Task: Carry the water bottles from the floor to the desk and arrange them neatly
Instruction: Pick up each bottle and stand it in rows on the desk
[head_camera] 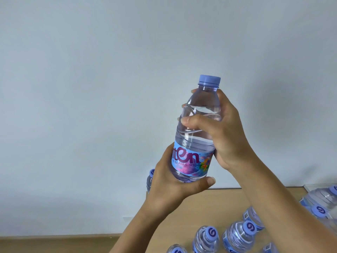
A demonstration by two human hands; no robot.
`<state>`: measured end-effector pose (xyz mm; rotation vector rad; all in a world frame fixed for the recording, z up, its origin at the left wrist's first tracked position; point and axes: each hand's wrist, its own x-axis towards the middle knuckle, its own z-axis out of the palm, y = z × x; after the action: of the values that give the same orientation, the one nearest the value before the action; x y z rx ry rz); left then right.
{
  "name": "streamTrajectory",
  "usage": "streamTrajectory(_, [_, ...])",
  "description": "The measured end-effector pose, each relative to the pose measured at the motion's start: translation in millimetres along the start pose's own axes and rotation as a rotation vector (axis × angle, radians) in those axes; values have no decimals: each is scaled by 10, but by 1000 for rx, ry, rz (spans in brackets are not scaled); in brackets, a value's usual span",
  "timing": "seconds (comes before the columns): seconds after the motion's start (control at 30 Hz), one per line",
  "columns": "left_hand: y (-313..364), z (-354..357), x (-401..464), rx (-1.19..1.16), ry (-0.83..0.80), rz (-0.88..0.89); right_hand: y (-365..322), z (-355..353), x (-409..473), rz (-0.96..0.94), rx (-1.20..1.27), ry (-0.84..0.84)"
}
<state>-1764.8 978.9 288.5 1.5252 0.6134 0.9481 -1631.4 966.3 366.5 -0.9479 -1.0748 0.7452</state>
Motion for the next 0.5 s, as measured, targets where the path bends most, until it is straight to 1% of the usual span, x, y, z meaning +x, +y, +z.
streamTrajectory(0.1, [21, -18, 23, -93, -52, -21, -27, -38, 36, 10, 71, -81])
streamTrajectory(0.17, [16, -17, 22, -70, -38, -17, -38, -50, 47, 16, 67, -113])
streamTrajectory(0.23, [2, 1, 6, -37, -5, -15, -47, -51, 48, 38, 10, -120])
streamTrajectory(0.3, [-23, 24, -6, -6, 58, -16, -54, -24, 34, 32, -88, -83])
streamTrajectory(0.37, [-47, 45, -5, 58, 150, -10, -38, 28, 9, -2, -165, 5])
streamTrajectory(0.43, [-66, 64, -5, 125, 216, -14, -1, 81, -14, -11, -177, 87])
streamTrajectory(0.5, [-80, 79, -24, 146, 213, -14, 27, 103, -15, -5, -156, 126])
